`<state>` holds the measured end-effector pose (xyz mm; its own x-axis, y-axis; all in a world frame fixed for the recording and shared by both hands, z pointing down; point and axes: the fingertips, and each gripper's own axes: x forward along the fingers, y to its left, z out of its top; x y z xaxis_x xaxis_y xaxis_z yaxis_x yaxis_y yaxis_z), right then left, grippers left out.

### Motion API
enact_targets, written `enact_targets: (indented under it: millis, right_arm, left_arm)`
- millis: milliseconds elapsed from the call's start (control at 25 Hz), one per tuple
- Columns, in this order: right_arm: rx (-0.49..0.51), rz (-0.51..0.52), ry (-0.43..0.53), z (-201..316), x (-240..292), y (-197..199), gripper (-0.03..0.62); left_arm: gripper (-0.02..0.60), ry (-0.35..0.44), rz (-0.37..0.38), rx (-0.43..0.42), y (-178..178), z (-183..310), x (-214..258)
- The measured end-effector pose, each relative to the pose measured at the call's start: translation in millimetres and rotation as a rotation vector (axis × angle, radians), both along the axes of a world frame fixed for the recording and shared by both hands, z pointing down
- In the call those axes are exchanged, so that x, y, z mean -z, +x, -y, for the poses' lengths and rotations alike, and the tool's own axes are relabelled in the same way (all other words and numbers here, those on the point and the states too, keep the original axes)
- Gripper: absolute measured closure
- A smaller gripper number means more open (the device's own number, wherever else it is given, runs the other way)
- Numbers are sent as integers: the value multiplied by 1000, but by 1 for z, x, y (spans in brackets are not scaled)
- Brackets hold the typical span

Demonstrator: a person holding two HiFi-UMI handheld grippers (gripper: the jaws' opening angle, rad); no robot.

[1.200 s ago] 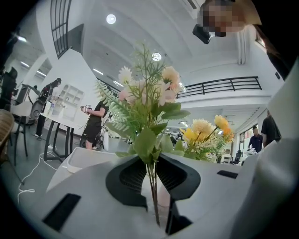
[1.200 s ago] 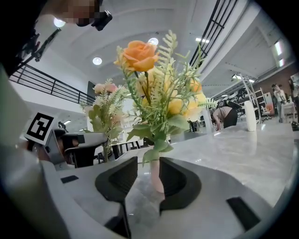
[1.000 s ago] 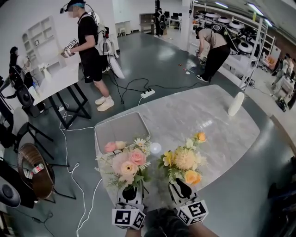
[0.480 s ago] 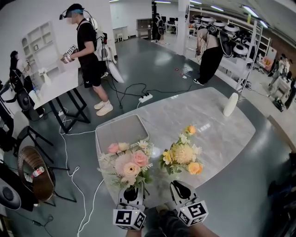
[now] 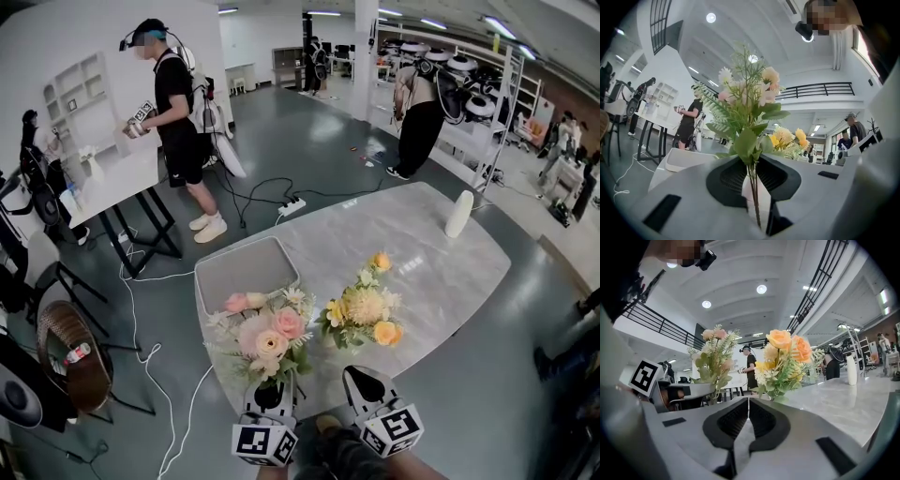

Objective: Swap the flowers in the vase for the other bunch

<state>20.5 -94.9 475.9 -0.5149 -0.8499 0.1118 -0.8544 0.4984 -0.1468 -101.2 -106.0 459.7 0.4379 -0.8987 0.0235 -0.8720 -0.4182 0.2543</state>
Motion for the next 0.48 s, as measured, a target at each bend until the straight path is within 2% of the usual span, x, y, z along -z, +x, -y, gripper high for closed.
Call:
enact_targets:
  millis: [480]
  right_arm:
    - [-33, 10, 28, -33, 25, 4, 568]
  left_arm:
    - [506, -7, 2, -37, 4, -40, 4]
